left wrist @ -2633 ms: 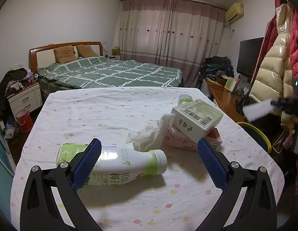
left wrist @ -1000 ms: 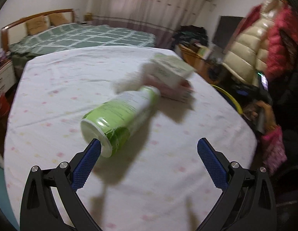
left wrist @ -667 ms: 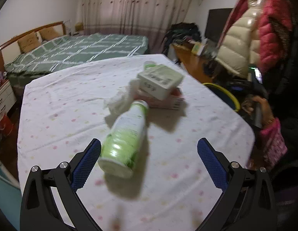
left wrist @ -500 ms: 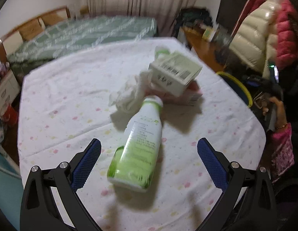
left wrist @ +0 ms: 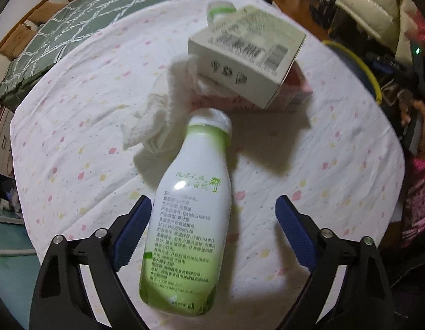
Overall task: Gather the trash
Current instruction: 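Reach the left tool to the green-labelled milk bottle and grasp it, then carry the milk bottle with the left tool and release it into the bin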
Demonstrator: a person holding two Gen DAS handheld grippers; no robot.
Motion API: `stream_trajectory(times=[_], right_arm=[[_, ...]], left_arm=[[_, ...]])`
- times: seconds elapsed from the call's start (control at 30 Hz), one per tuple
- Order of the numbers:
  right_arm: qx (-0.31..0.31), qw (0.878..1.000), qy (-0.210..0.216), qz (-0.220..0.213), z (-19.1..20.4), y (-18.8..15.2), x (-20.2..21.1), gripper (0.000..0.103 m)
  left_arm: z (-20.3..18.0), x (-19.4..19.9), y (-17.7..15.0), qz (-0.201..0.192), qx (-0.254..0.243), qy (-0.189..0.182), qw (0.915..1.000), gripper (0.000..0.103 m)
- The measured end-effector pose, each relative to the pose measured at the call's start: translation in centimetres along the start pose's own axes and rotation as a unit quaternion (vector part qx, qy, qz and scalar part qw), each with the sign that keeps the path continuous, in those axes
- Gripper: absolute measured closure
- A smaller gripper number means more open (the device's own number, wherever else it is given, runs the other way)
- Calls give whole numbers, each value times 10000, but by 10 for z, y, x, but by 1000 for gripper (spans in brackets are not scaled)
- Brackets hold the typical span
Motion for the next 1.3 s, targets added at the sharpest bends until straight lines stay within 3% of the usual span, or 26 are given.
stream_trajectory(times=[0.13, 0.27, 0.33, 0.63, 0.87, 1.1, 1.3], right_arm=[[-24, 10000, 8, 3, -3, 1, 0, 59], [-50, 10000, 19, -21, -5, 2, 1, 59], [-51, 10000, 33, -27, -5, 2, 1, 59], [-38, 9999, 153, -33, -2, 1, 5, 59], [-70, 9997, 205, -72, -5, 2, 10, 59], [-125, 9995, 262, -127, -9, 4, 15, 59], [-227, 9991, 268, -222, -25, 8, 24, 59]], left_arm=[[2, -12, -3, 325, -56, 128, 9994, 30], [4, -11, -4, 349, 15, 88, 9994, 38], [5, -7, -5, 305, 109, 63, 9995, 51], [0, 17, -28, 87, 262, 63, 9996, 52], [-30, 36, -33, -94, 43, 48, 9999, 52], [-68, 63, -14, -432, -377, -62, 9983, 52], [-110, 79, 23, -764, -816, -290, 9933, 52]])
Point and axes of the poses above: each gripper's, at about its wrist camera, not at the fingertips, and x roughly against the way its jaws point, z to its left, y to its top, the point moved 3 cm from there along -x, roughly the way its jaws point, and after that the axes turned 12 degrees about -z, right-handed, at the moved point
